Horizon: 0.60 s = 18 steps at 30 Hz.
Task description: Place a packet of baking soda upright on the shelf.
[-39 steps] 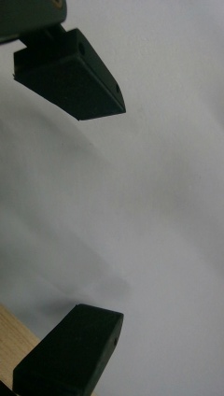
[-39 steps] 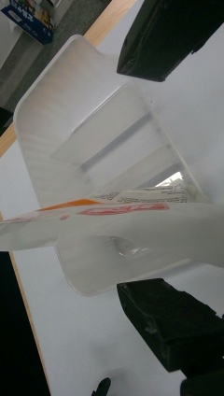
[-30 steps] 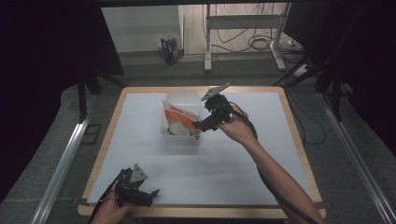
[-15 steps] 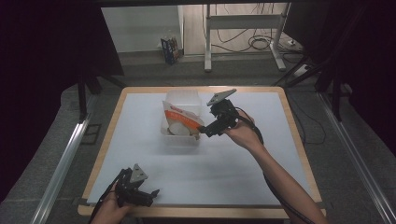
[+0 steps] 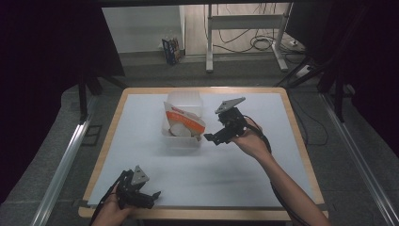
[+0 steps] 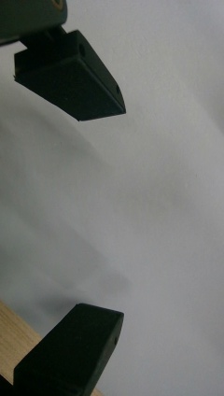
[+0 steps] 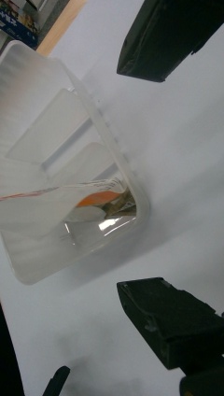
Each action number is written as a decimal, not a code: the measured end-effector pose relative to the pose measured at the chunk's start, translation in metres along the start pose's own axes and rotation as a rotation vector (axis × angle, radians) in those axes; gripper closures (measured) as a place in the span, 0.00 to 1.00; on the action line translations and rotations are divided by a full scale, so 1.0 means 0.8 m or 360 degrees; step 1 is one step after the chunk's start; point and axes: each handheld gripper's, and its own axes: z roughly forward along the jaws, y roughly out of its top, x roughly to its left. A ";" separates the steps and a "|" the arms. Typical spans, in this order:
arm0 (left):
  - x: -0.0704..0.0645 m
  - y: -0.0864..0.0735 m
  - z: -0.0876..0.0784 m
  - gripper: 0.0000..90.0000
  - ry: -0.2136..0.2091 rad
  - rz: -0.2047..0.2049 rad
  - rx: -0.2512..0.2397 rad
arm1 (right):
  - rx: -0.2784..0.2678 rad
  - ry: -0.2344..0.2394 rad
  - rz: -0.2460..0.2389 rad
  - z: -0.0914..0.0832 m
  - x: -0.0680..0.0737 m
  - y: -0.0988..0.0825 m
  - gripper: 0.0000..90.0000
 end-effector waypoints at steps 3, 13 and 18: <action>0.000 0.000 0.000 0.05 -0.0002 -0.0001 -0.0003 | -0.0001 -0.0006 0.0003 0.000 0.002 -0.006 0.00; -0.001 0.000 0.000 0.04 0.0003 0.0008 0.0000 | -0.0031 -0.0027 -0.0009 -0.009 0.011 -0.025 0.00; -0.001 0.000 0.000 0.04 0.0004 0.0007 -0.0001 | -0.0043 -0.0045 0.0001 -0.014 0.013 -0.037 0.00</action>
